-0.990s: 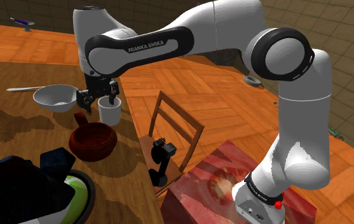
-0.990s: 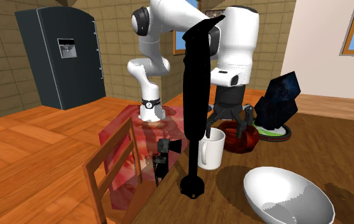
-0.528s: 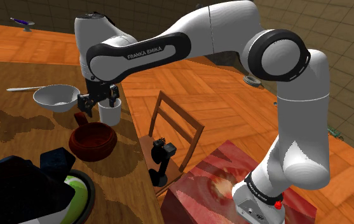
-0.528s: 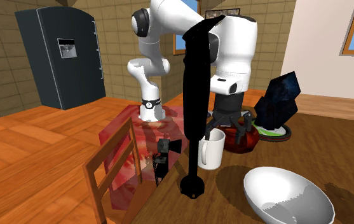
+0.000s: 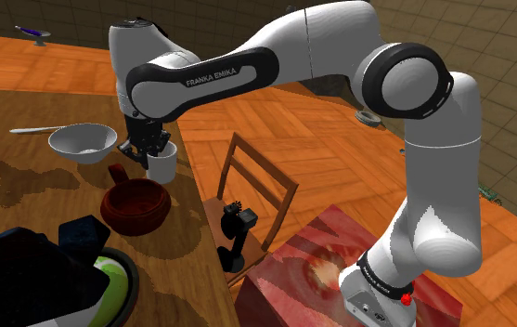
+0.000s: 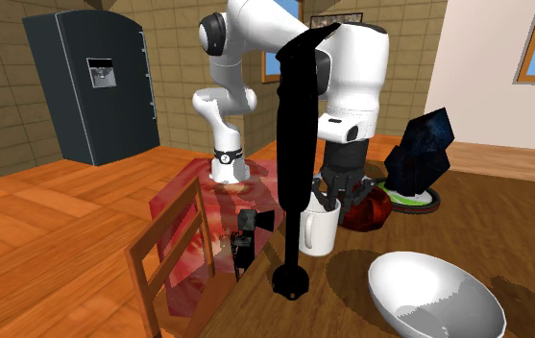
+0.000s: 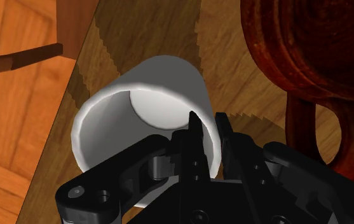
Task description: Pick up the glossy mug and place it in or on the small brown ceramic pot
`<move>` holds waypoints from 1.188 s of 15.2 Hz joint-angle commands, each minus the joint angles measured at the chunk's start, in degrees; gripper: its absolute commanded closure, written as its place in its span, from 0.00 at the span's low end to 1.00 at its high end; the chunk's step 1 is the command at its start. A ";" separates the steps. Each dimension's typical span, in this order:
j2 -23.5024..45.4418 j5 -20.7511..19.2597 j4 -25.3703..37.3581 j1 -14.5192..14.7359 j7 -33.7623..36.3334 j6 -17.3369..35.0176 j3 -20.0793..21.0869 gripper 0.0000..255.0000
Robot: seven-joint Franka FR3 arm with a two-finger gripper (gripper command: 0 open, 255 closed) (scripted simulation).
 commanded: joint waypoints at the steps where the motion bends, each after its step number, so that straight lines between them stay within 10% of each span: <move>1: 0.00 0.00 0.00 0.00 0.00 0.00 0.00 1.00; 18: -2.91 1.27 5.62 0.03 -1.24 -8.34 0.67 1.00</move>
